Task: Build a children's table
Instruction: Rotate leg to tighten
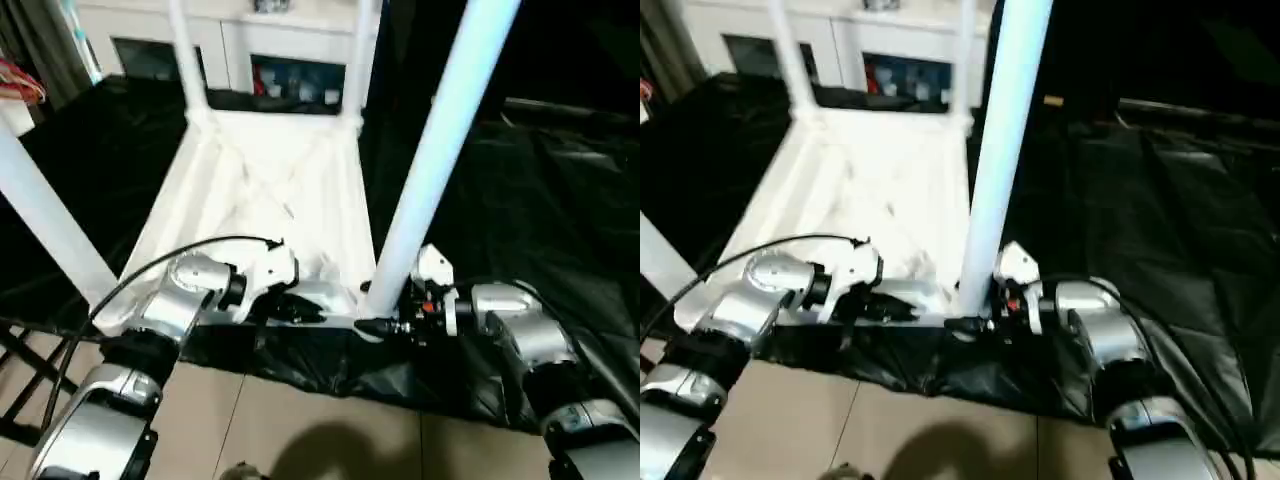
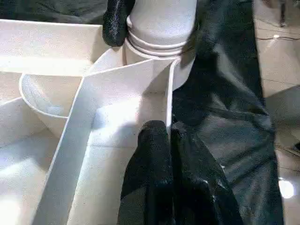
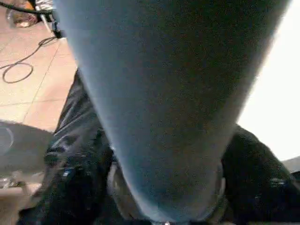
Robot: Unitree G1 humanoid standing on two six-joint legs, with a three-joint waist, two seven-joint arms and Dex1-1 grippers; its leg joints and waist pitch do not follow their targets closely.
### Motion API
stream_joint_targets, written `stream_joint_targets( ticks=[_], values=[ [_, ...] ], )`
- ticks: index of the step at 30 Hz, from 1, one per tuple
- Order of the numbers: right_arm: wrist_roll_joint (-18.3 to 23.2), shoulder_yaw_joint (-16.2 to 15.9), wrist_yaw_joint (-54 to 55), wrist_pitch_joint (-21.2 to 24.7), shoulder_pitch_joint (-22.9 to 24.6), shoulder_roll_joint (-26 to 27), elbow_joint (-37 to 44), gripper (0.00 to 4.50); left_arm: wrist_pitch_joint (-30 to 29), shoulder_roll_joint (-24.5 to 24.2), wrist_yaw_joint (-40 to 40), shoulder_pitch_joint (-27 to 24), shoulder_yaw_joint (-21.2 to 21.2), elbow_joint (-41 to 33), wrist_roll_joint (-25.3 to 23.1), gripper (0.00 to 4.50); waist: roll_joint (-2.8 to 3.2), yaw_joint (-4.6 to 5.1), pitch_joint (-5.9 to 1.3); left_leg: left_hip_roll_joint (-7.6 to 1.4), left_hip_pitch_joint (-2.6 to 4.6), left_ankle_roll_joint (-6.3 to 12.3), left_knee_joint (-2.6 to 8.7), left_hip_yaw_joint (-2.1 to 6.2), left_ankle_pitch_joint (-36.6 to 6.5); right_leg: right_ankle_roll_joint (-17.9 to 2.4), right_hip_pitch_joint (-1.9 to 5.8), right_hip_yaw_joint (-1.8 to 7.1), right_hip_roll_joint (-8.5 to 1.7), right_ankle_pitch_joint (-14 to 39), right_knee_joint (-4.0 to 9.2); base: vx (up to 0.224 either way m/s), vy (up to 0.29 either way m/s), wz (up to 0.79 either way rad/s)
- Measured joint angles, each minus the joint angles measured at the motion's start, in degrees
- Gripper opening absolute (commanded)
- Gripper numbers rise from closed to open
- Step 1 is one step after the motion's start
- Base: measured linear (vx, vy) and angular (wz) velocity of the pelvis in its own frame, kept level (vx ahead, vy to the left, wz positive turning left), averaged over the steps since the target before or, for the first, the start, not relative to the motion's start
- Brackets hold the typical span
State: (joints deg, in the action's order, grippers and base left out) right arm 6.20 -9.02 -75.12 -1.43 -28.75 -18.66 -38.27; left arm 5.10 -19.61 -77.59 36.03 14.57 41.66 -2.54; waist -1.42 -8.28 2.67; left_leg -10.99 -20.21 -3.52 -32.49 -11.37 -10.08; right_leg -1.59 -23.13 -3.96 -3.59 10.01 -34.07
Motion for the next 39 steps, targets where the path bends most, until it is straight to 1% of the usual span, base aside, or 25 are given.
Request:
stream_joint_targets(
  ticks=[3,4,5,19,21,23,26,28,29,31,32,33,36,37,38,39],
  values=[
    [0.11,-0.1,-0.11,0.9,0.52,-0.19,1.21,2.76,0.13,-0.24,-0.62,-0.13,0.02,-0.1,0.1,0.0,0.01,-0.03,-0.01,0.0,0.0,0.0,0.01,0.0,0.0,0.01,0.0,0.0,0.0,0.0,0.0,0.0,0.0,0.0],
    [0.14,-0.1,-0.11,1.04,0.69,-0.19,1.53,2.76,0.14,-0.27,-0.75,-0.16,0.02,-0.18,0.11,0.0,0.01,-0.03,-0.01,0.0,0.0,0.0,0.01,0.0,0.0,0.01,0.0,-0.01,0.0,0.01,0.0,0.0,0.0,0.0],
    [0.16,-0.1,-0.11,1.26,1.01,-0.2,2.06,2.65,0.14,-0.41,-0.94,-0.21,0.02,-0.25,0.14,0.0,0.02,-0.04,-0.01,0.0,0.0,0.0,0.02,0.0,0.0,0.02,0.0,-0.01,0.0,0.01,0.0,0.0,0.0,0.0],
    [0.43,-0.33,-0.11,3.48,2.57,-0.27,4.99,2.61,0.01,-0.57,-1.55,-1.21,0.35,-1.68,0.62,0.0,0.04,0.01,-0.03,0.0,0.04,0.0,0.01,0.0,0.0,0.02,0.03,-0.01,0.0,0.01,-0.01,0.0,0.0,0.0],
    [0.96,0.31,0.44,4.06,3.29,0.19,5.52,2.61,-0.19,-0.54,-1.38,-1.49,0.26,-2.08,0.62,0.0,0.03,0.0,-0.05,0.0,0.06,0.0,0.02,0.0,0.0,0.01,0.05,0.0,0.0,0.02,-0.01,0.0,0.0,0.0],
    [1.8,1.63,2.04,5.0,3.98,1.33,5.51,2.6,-0.42,-0.42,-0.66,-1.59,0.03,-2.03,0.6,0.0,0.04,0.1,-0.05,-0.01,0.11,-0.01,0.0,0.0,0.0,0.0,0.08,0.0,0.0,0.01,-0.04,0.0,0.0,0.0],
    [2.38,4.08,7.59,5.23,4.13,3.38,4.08,2.57,-0.86,0.51,3.55,-1.59,-0.26,-1.81,-0.06,0.0,0.01,0.25,-0.06,-0.01,0.16,-0.03,-0.08,0.0,0.02,0.12,0.1,0.0,0.0,0.0,-0.05,0.0,0.0,0.0],
    [2.45,5.77,11.67,5.21,4.13,4.76,3.09,2.56,-1.18,1.63,6.54,-1.57,-0.59,-1.65,-0.94,0.0,0.0,0.55,-0.07,0.0,0.2,-0.04,-0.08,0.0,0.02,0.17,0.1,0.01,0.0,0.01,-0.04,0.0,0.0,0.0],
    [2.6,7.11,14.8,5.16,4.12,5.96,2.29,2.55,-1.49,2.55,8.7,-1.54,-0.89,-1.57,-1.69,0.0,-0.01,0.84,-0.07,0.01,0.23,-0.04,-0.08,0.01,0.02,0.19,0.12,0.02,0.0,0.02,-0.02,0.0,0.0,0.0],
    [2.67,8.53,19.0,4.8,4.09,7.44,1.51,2.55,-2.08,3.58,11.31,-1.47,-1.11,-1.42,-2.38,0.0,-0.02,1.44,-0.08,0.02,0.27,-0.05,-0.07,0.02,0.02,0.21,0.15,0.02,-0.01,0.04,0.0,0.0,0.0,0.0],
    [2.66,9.13,21.31,4.56,4.08,8.12,1.22,2.54,-2.39,4.25,12.78,-1.43,-1.23,-1.39,-2.87,0.0,-0.01,1.7,-0.09,0.03,0.27,-0.04,-0.07,0.03,0.02,0.21,0.16,0.02,-0.02,0.04,0.01,0.0,0.0,0.0],
    [2.66,9.21,21.79,4.48,4.08,8.22,1.15,2.54,-2.46,4.39,13.1,-1.43,-1.25,-1.37,-2.96,0.0,-0.01,1.75,-0.09,0.04,0.27,-0.04,-0.07,0.03,0.02,0.21,0.16,0.02,-0.02,0.04,0.01,0.0,0.0,0.0],
    [1.65,10.59,31.82,2.57,2.53,11.73,-2.0,2.54,-3.3,6.18,18.62,-1.24,-1.42,-0.59,-4.32,0.0,0.12,2.54,-0.19,0.07,0.33,-0.04,-0.06,0.08,0.03,0.22,0.21,0.01,-0.03,0.05,0.09,0.0,0.0,0.0],
    [1.13,11.18,35.71,1.82,1.44,13.2,-3.74,2.54,-3.61,6.9,20.76,-1.16,-1.7,-0.28,-4.96,0.0,0.2,2.9,-0.23,0.08,0.37,-0.04,-0.07,0.08,0.03,0.22,0.21,0.02,-0.03,0.05,0.09,0.0,0.0,0.0],
    [0.28,12.15,42.13,0.91,-0.59,15.25,-6.35,2.54,-4.23,8.1,24.12,-0.7,-1.93,0.32,-5.76,0.0,0.26,3.4,-0.25,0.13,0.38,-0.05,-0.09,0.08,0.03,0.22,0.16,0.02,-0.08,0.05,0.09,0.0,0.0,0.0],
    [-0.13,12.88,45.79,0.5,-1.85,16.31,-7.97,2.54,-4.74,8.98,26.22,-0.47,-1.95,0.53,-6.28,0.0,0.27,3.55,-0.25,0.14,0.36,-0.05,-0.09,0.09,0.03,0.23,0.11,-0.01,-0.1,0.05,0.14,0.0,0.0,0.0]
  ],
)
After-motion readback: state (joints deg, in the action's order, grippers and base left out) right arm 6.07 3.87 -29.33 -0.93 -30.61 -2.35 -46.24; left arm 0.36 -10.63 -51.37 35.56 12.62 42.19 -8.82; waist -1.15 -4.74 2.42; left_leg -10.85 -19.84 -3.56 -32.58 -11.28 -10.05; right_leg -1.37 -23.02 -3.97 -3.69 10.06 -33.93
